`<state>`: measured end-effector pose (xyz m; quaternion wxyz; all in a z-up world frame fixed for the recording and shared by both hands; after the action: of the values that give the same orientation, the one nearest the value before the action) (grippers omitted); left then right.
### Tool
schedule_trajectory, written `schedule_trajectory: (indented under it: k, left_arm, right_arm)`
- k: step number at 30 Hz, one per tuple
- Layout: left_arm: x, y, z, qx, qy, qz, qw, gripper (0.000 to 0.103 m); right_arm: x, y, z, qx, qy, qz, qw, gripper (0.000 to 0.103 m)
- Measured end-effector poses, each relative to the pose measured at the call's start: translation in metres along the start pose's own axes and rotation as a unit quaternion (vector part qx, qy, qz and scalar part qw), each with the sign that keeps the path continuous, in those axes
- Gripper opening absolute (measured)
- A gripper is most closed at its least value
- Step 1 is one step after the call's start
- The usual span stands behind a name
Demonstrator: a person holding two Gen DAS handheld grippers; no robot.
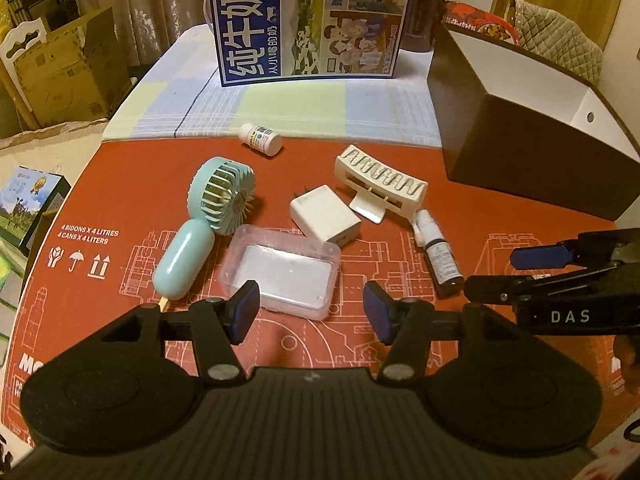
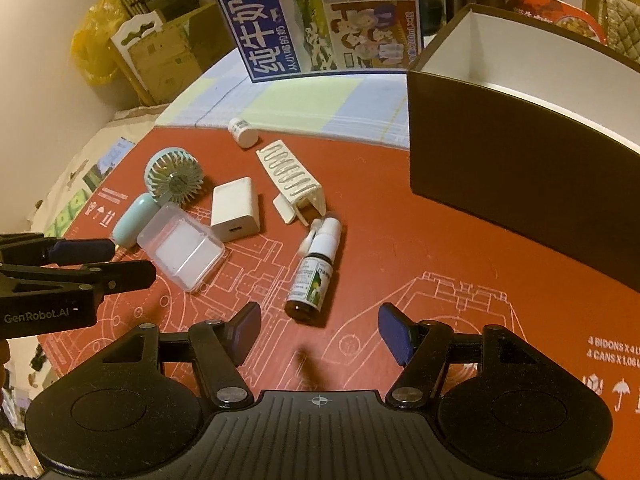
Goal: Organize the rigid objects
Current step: 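Grasp the small spray bottle with white pump using the right tool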
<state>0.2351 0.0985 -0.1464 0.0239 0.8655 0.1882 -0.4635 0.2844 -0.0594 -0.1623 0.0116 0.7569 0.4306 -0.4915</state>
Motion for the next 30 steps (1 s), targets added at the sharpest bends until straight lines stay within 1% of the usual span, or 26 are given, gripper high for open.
schedule_trajectory:
  k: [4, 9, 11, 13, 18, 22, 24, 25, 30]
  left_arm:
    - [0.009, -0.002, -0.004, 0.012, 0.007, -0.007, 0.9999, 0.054]
    - [0.017, -0.001, -0.010, 0.041, 0.013, -0.012, 0.9990, 0.058]
    - [0.021, -0.001, -0.011, 0.042, 0.011, -0.014, 0.9990, 0.061]
    - [0.024, 0.001, -0.012, 0.045, 0.010, -0.014, 0.9988, 0.061]
    - [0.034, 0.007, -0.005, 0.076, 0.010, -0.030, 0.9966, 0.061]
    - [0.038, -0.001, 0.003, 0.073, 0.003, -0.044, 0.9963, 0.061]
    - [0.038, -0.008, 0.006, 0.066, 0.000, -0.047, 0.9967, 0.061]
    - [0.039, -0.012, 0.008, 0.062, -0.002, -0.049, 0.9969, 0.061]
    - [0.038, -0.031, 0.018, 0.043, -0.016, -0.061, 0.9971, 0.060]
  right_arm:
    - [0.009, 0.003, -0.003, -0.001, -0.005, -0.001, 1.000, 0.063]
    - [0.021, 0.005, -0.008, -0.002, -0.009, -0.002, 1.000, 0.063]
    - [0.027, 0.006, -0.009, -0.003, -0.011, -0.002, 1.000, 0.063]
    - [0.033, 0.005, -0.011, -0.006, -0.013, -0.001, 1.000, 0.063]
    - [0.044, 0.005, -0.010, -0.013, -0.019, 0.001, 1.000, 0.063]
    - [0.049, 0.009, -0.007, -0.022, -0.021, 0.014, 0.999, 0.060]
    - [0.048, 0.010, -0.006, -0.032, -0.017, 0.018, 0.999, 0.052]
    - [0.047, 0.011, -0.005, -0.038, -0.016, 0.021, 0.999, 0.050]
    - [0.040, 0.019, 0.001, -0.054, -0.014, 0.031, 0.998, 0.023]
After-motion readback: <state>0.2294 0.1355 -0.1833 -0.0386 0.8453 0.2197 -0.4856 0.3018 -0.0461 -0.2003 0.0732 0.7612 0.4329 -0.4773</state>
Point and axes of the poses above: each gripper's, at about its wrist camera, not at the fingertips, and x roughly the way its jaws point, y to its right, z to its underside, the point moved 9 cm from there along x, roughly the way its jaws point, and after that the axes turned 10 degrees about -z, right-handed, at the moved point
